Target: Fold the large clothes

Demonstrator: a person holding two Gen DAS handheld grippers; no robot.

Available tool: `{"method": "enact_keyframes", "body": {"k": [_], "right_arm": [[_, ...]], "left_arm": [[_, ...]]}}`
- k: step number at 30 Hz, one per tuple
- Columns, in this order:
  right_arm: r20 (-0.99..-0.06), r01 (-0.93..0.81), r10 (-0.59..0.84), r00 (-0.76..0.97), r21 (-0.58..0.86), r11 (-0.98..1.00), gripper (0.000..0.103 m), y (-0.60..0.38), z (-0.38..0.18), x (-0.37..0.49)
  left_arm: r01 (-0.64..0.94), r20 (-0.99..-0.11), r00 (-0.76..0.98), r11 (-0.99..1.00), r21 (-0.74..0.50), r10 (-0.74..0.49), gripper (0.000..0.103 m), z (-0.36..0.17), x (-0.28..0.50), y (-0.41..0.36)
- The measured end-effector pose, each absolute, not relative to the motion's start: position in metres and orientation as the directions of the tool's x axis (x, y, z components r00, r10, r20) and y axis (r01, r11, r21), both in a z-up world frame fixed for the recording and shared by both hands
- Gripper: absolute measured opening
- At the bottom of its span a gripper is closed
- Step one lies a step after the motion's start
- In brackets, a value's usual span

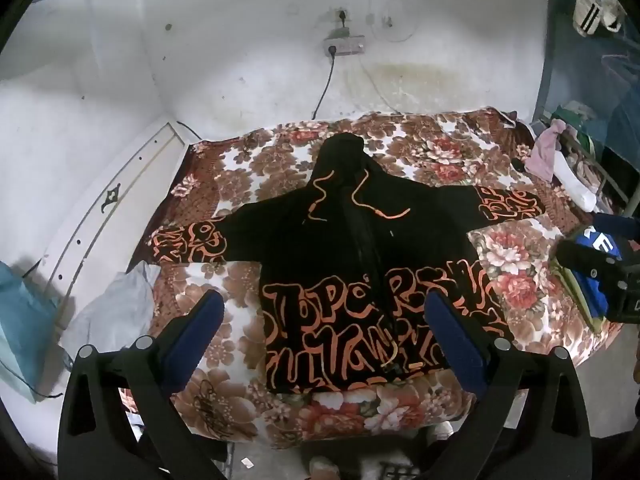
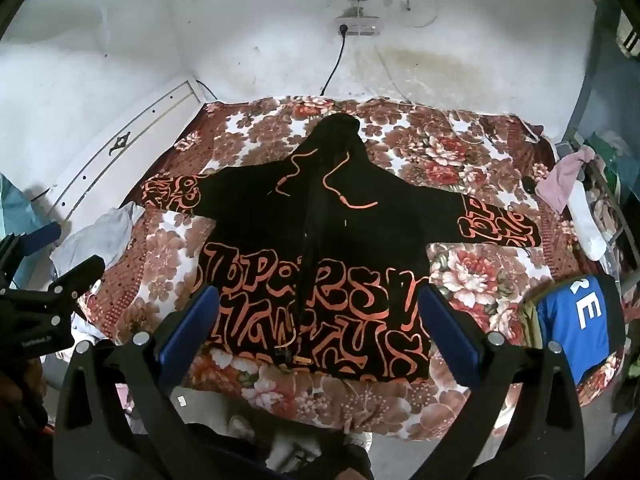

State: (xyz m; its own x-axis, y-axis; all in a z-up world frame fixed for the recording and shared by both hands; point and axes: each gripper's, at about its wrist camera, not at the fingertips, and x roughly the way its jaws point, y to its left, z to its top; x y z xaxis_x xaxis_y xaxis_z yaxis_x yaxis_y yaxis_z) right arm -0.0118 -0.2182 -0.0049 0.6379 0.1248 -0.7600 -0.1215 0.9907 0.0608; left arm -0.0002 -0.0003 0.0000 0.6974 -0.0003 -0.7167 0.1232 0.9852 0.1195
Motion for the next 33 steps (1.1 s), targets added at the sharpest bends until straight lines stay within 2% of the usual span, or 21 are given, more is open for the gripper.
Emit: {"method": "enact_keyframes", "body": {"k": [33], "right_arm": [[-0.773, -0.135, 0.132, 0.620, 0.060, 0.989, 0.098, -0.2136, -0.0111, -0.0032]], "left_arm": [[0.117, -0.728, 0.685, 0.989, 0.091, -0.014, 0.098, -0.0044, 0.0030, 0.0026]]}}
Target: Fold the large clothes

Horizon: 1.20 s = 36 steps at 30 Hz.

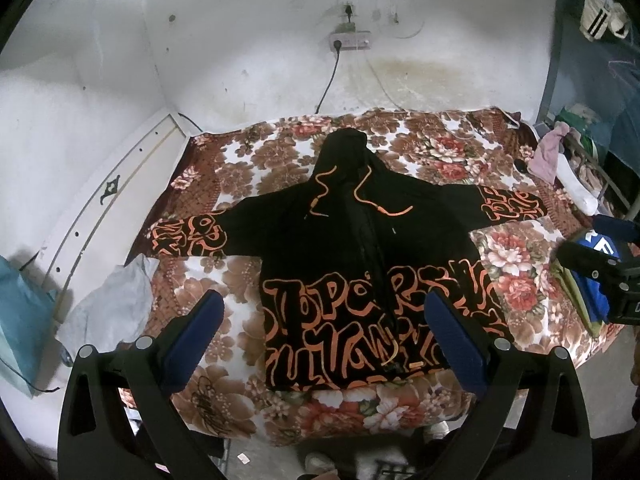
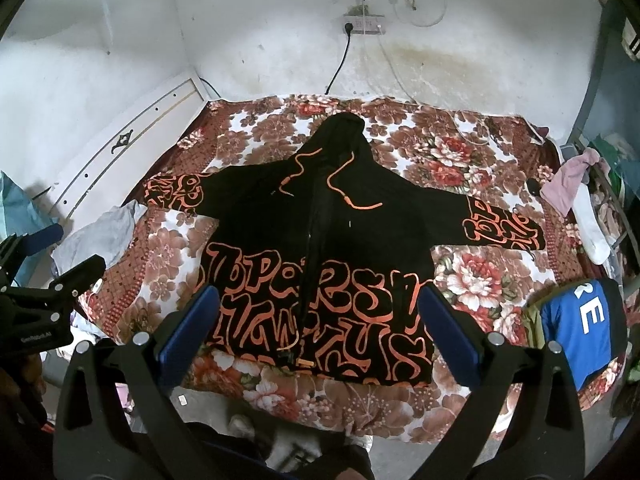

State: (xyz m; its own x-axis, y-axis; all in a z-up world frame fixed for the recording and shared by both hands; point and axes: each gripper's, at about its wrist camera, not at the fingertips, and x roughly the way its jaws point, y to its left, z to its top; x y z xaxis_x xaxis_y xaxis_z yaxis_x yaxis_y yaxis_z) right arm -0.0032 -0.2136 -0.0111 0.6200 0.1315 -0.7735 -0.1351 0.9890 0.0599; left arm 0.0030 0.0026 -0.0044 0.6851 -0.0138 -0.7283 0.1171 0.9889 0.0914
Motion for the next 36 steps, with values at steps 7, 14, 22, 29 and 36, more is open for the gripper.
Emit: {"method": "enact_keyframes", "body": {"k": [7, 14, 22, 29, 36], "right_arm": [[-0.771, -0.135, 0.130, 0.624, 0.057, 0.989, 0.098, -0.214, -0.010, -0.002], [-0.773, -0.135, 0.131, 0.620, 0.060, 0.989, 0.098, -0.213, -0.013, -0.002], [-0.779, -0.163, 0.183, 0.600, 0.105, 0.981, 0.098, -0.250, -0.014, 0.024], [-0.789, -0.187, 0.200, 0.580, 0.110, 0.976, 0.098, -0.293, -0.014, 0.056], [-0.812, -0.169, 0.208, 0.545, 0.137, 0.976, 0.098, -0.295, -0.029, 0.104]], "left_arm": [[0.113, -0.728, 0.686, 0.989, 0.090, -0.012, 0.098, -0.007, 0.004, 0.006], [0.114, -0.727, 0.686, 0.990, 0.078, -0.022, 0.098, -0.010, 0.004, 0.008], [0.069, -0.748, 0.662, 0.991, 0.114, 0.040, 0.098, -0.011, 0.018, -0.010], [-0.017, -0.748, 0.657, 0.994, 0.105, 0.090, 0.098, 0.001, 0.044, -0.037], [-0.050, -0.761, 0.641, 0.995, 0.090, 0.101, 0.098, -0.002, 0.091, -0.010]]}}
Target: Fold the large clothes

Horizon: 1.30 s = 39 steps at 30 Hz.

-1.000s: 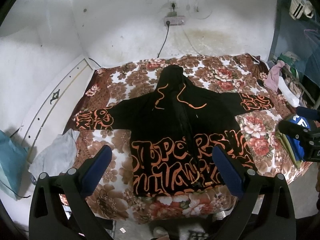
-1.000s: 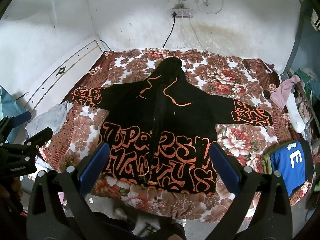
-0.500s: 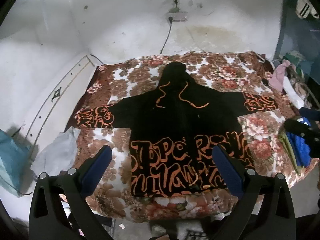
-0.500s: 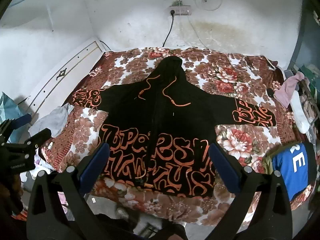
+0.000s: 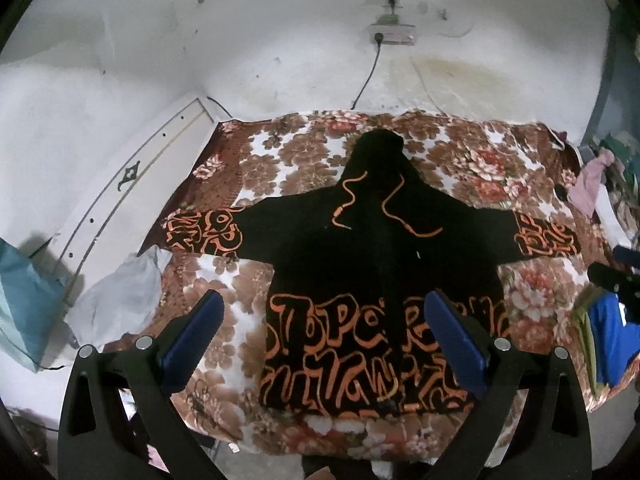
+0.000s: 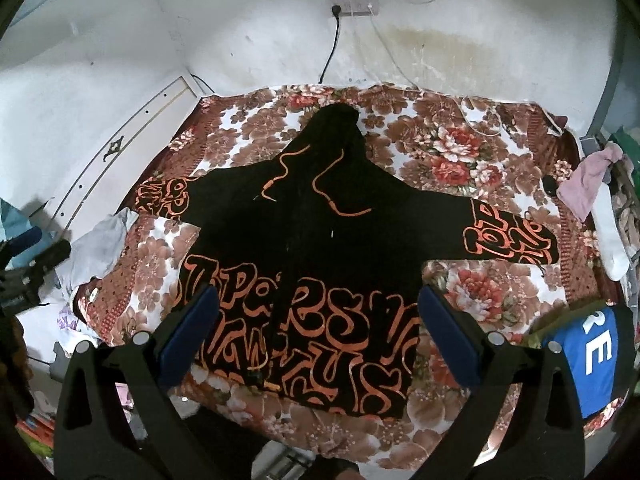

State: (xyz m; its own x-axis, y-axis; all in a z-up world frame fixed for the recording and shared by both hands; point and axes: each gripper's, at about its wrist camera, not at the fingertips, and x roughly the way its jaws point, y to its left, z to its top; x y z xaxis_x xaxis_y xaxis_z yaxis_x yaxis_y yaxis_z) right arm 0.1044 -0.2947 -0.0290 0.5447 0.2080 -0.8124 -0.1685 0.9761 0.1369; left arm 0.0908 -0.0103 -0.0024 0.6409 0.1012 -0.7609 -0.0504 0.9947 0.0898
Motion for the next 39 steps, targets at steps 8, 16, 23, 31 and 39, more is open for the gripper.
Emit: {"method": "enact_keyframes", "body": {"k": [8, 16, 23, 31, 39], "right_arm": [[-0.826, -0.127, 0.152, 0.543, 0.098, 0.987, 0.098, -0.235, -0.045, 0.167], [-0.856, -0.141, 0.125, 0.502, 0.062, 0.988, 0.098, -0.144, -0.065, 0.238], [-0.858, -0.191, 0.130, 0.497, 0.039, 0.981, 0.098, -0.064, -0.084, 0.293], [-0.886, -0.236, 0.142, 0.441, 0.038, 0.971, 0.098, -0.003, -0.128, 0.338], [-0.905, -0.379, 0.170, 0.391, 0.010, 0.925, 0.098, 0.069, -0.220, 0.364]], "left_arm": [[-0.031, -0.790, 0.610, 0.999, 0.042, 0.052, 0.098, -0.035, 0.171, 0.069], [0.063, -0.810, 0.584, 0.992, 0.105, 0.049, 0.098, -0.073, 0.235, 0.152], [-0.020, -0.789, 0.600, 0.989, 0.147, 0.129, 0.098, -0.100, 0.291, 0.240], [-0.171, -0.849, 0.524, 0.985, -0.031, 0.064, 0.098, -0.165, 0.329, 0.331], [-0.357, -0.839, 0.544, 0.894, -0.271, -0.037, 0.098, -0.256, 0.354, 0.432]]}}
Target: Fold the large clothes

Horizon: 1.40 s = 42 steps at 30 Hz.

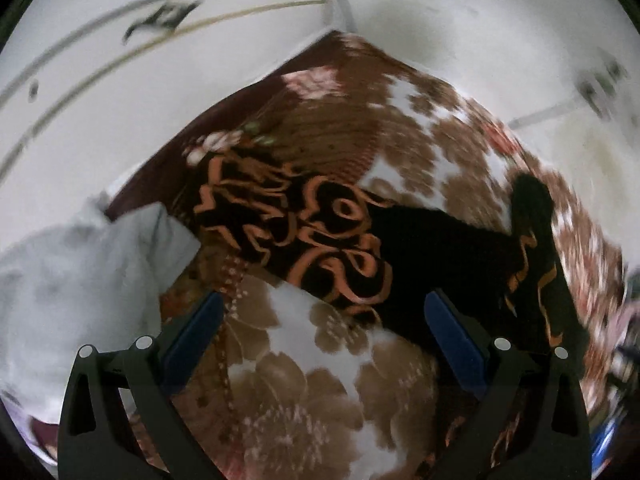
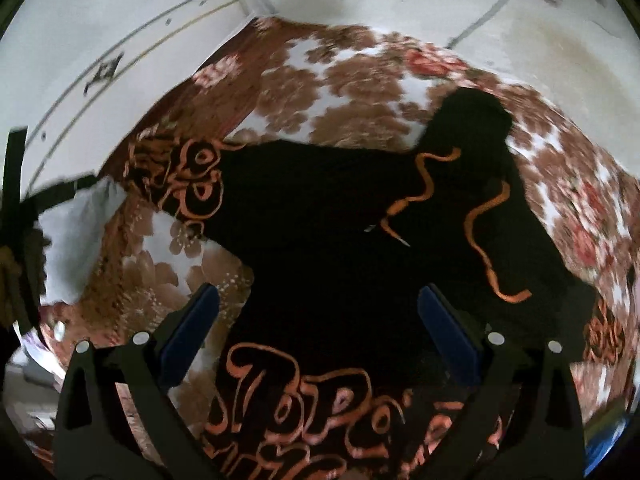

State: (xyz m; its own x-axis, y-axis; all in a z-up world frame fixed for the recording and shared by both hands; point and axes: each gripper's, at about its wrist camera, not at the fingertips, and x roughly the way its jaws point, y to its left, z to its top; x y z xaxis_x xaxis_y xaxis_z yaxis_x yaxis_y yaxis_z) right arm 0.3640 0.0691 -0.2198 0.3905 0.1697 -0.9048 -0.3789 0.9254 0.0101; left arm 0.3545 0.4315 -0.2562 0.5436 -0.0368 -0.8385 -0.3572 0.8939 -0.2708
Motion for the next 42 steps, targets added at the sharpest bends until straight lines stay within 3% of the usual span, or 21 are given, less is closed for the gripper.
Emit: {"method": "enact_keyframes", "body": {"k": [7, 14, 18, 27, 29, 30, 31, 34, 36, 42], "right_arm": [[-0.907, -0.557, 0.220, 0.360, -0.020, 0.830, 0.098, 0.129, -0.306, 0.369], [-0.882, -0.674, 0.228, 0.412, -0.126, 0.728, 0.098, 0.185, -0.382, 0.369], [-0.885, -0.648, 0.191, 0.425, -0.150, 0.746, 0.098, 0.191, -0.406, 0.376], [-0.872, -0.654, 0.135, 0.470, -0.242, 0.717, 0.098, 0.206, -0.439, 0.372], [-0.861, -0.621, 0.099, 0.498, -0.274, 0.734, 0.098, 0.207, -0.443, 0.374], [-0.871, -0.618, 0.100, 0.481, -0.255, 0.744, 0.098, 0.208, -0.447, 0.376], [-0.884, -0.620, 0.105, 0.456, -0.231, 0.750, 0.098, 0.209, -0.451, 0.378], [-0.899, -0.624, 0.082, 0.431, -0.231, 0.747, 0.098, 0.214, -0.464, 0.376], [-0.895, -0.617, 0.068, 0.441, -0.247, 0.747, 0.098, 0.216, -0.468, 0.376], [-0.903, -0.613, 0.056, 0.426, -0.243, 0.752, 0.099, 0.219, -0.475, 0.379]], "left_arm": [[-0.461, -0.775, 0.632, 0.793, -0.398, -0.022, 0.098, -0.339, 0.379, 0.491], [-0.427, -0.791, 0.612, 0.832, -0.355, -0.023, 0.098, -0.390, 0.420, 0.517], [-0.459, -0.796, 0.605, 0.829, -0.319, 0.029, 0.098, -0.403, 0.431, 0.538], [-0.425, -0.754, 0.654, 0.800, -0.424, -0.052, 0.097, -0.406, 0.460, 0.555], [-0.415, -0.759, 0.646, 0.795, -0.442, -0.085, 0.092, -0.410, 0.467, 0.555], [-0.416, -0.769, 0.632, 0.794, -0.443, -0.098, 0.079, -0.416, 0.471, 0.556], [-0.418, -0.777, 0.621, 0.796, -0.438, -0.102, 0.060, -0.420, 0.473, 0.556], [-0.435, -0.792, 0.602, 0.789, -0.435, -0.105, 0.030, -0.427, 0.469, 0.566], [-0.424, -0.779, 0.611, 0.773, -0.472, -0.141, 0.016, -0.425, 0.465, 0.570], [-0.355, -0.751, 0.644, 0.813, -0.461, -0.145, 0.009, -0.361, 0.465, 0.539]]}}
